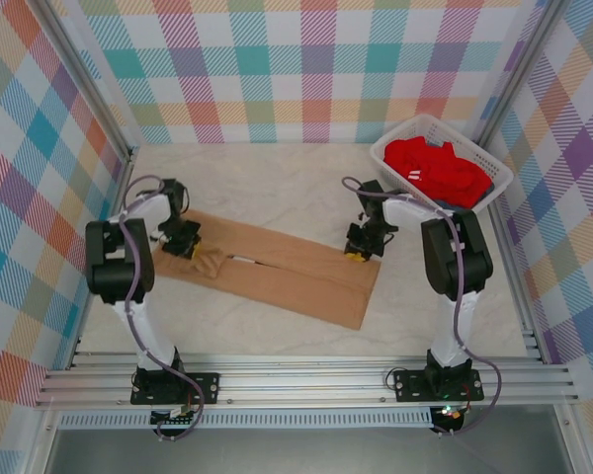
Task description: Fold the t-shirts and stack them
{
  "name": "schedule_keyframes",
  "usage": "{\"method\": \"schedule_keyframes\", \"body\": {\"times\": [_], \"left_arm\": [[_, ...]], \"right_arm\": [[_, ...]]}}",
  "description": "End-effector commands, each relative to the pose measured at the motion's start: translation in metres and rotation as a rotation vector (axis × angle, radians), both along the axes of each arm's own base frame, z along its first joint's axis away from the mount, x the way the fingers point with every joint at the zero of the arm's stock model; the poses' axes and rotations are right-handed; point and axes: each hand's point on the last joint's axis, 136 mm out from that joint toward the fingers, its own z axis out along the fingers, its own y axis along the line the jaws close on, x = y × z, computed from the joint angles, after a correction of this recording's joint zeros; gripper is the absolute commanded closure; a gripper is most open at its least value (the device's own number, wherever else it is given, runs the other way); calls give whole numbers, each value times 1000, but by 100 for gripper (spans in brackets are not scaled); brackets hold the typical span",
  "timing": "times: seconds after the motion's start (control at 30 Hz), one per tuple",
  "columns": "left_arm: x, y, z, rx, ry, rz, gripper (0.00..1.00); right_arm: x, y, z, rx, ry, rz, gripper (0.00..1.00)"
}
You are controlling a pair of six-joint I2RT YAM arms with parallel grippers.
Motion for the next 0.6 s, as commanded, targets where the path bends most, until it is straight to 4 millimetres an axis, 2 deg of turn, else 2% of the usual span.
{"method": "schedule_keyframes", "body": {"times": [0.0, 0.1, 0.2, 0.27, 0.4, 0.5, 0.57], "left_arm": [[61, -38, -38, -48, -50, -156, 82], [124, -76, -36, -86, -157, -234, 82], [170, -115, -32, -122, -236, -277, 81], [191, -137, -33, -152, -276, -292, 81], [220, -181, -37, -248, -372, -295, 80], [229, -199, -43, -282, -418, -294, 80], [237, -204, -46, -294, -451, -290, 78]], "right_arm": [[-57, -43, -22, -173, 180, -90, 83], [-93, -34, -23, -161, 225, -116, 83], [-128, -14, -25, -151, 262, -118, 83], [-145, 4, -27, -137, 277, -111, 83], [-159, 42, -31, -122, 281, -94, 83], [-155, 64, -37, -109, 280, -101, 83], [-149, 74, -41, -95, 280, -117, 82]]}}
